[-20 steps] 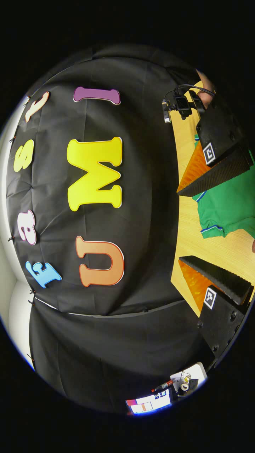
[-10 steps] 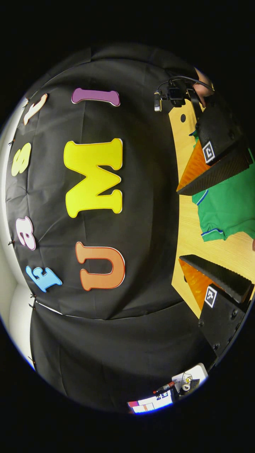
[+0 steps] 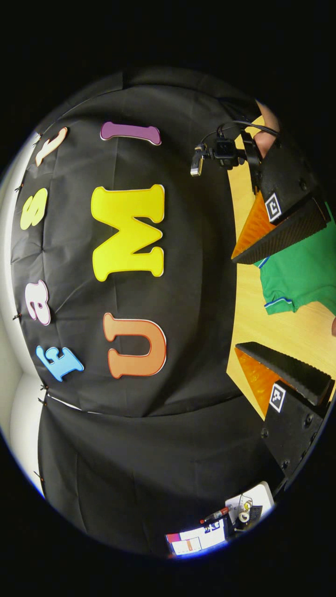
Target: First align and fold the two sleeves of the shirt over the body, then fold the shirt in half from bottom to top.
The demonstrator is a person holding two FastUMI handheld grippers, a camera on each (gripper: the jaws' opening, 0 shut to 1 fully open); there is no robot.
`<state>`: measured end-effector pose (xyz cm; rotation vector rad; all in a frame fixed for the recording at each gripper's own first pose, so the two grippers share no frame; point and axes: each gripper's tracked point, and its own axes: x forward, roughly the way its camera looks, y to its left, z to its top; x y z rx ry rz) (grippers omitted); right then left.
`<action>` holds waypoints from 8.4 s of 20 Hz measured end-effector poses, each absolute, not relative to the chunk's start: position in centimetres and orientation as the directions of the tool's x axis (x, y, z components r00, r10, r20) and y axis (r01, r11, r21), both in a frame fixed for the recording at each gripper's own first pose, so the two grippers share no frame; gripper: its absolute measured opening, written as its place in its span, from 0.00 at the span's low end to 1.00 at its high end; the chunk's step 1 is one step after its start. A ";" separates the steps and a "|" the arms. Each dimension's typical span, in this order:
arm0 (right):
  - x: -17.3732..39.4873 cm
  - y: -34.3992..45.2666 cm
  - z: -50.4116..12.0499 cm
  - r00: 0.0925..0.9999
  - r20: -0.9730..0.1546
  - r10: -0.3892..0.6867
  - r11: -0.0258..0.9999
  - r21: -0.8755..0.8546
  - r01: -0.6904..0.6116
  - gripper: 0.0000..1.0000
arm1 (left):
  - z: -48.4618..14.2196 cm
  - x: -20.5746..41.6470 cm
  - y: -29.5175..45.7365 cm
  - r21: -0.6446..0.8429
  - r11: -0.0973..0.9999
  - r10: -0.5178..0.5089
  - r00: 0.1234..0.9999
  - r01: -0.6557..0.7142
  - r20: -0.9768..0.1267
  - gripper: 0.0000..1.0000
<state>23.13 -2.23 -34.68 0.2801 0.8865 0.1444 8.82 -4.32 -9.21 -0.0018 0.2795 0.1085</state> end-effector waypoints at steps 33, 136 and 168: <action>3.2 -9.3 -23.1 0.696 -0.718 -0.028 0.978 0.126 0.169 0.96 | -41.2 17.4 -3.7 -0.078 0.987 -0.137 0.471 0.143 -0.871 1.00; -16.9 -12.7 -35.1 0.232 -0.952 0.200 0.978 0.207 0.006 0.01 | -33.3 -16.0 -5.9 -0.342 0.934 -0.357 0.204 0.107 -0.911 0.06; 27.1 -14.0 -22.7 0.713 -0.689 0.134 0.978 0.206 0.016 0.00 | -24.3 27.5 -10.2 -0.382 0.907 -0.391 0.694 0.178 -0.604 0.06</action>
